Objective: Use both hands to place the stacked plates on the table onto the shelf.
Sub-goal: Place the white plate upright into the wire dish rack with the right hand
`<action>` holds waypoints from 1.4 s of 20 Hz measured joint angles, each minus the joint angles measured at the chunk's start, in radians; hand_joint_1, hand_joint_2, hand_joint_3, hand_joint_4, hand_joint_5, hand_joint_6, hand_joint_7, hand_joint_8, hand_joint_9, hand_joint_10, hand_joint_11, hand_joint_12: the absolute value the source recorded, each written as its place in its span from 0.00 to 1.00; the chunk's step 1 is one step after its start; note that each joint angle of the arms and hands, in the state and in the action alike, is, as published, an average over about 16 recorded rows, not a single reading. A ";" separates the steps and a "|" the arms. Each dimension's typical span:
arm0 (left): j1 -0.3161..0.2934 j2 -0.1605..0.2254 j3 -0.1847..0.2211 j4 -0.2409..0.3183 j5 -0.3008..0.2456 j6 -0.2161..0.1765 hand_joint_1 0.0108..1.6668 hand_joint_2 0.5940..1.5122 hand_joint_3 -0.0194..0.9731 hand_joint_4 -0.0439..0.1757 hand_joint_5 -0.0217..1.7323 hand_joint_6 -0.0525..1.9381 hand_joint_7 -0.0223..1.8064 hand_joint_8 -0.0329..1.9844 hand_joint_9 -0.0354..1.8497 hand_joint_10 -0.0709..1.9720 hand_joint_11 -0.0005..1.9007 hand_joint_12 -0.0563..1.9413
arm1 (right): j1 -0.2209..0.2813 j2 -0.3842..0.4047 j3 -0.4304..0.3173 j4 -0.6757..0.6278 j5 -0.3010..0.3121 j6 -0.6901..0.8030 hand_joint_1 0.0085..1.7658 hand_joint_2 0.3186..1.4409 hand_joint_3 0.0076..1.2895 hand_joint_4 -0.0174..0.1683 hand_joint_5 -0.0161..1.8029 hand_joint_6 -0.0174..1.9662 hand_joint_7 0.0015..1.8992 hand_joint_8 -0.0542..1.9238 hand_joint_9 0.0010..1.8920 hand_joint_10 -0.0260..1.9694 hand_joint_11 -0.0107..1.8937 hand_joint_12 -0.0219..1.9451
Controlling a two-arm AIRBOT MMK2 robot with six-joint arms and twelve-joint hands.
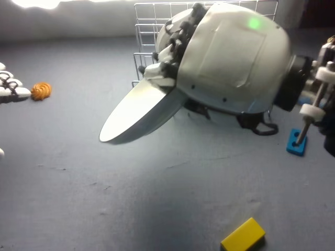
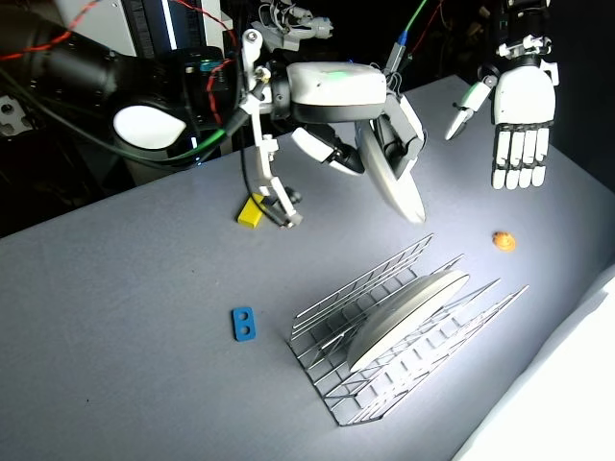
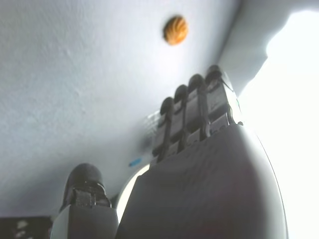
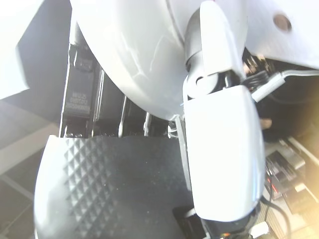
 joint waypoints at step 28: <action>-0.299 0.041 -0.116 0.482 -0.461 -0.012 0.00 0.56 0.03 0.20 0.05 0.03 0.05 0.02 0.04 0.04 0.01 0.03 | 0.134 0.058 0.035 0.704 -0.170 -0.012 0.69 0.63 0.01 0.08 0.50 0.55 0.57 0.47 0.70 0.07 0.48 0.55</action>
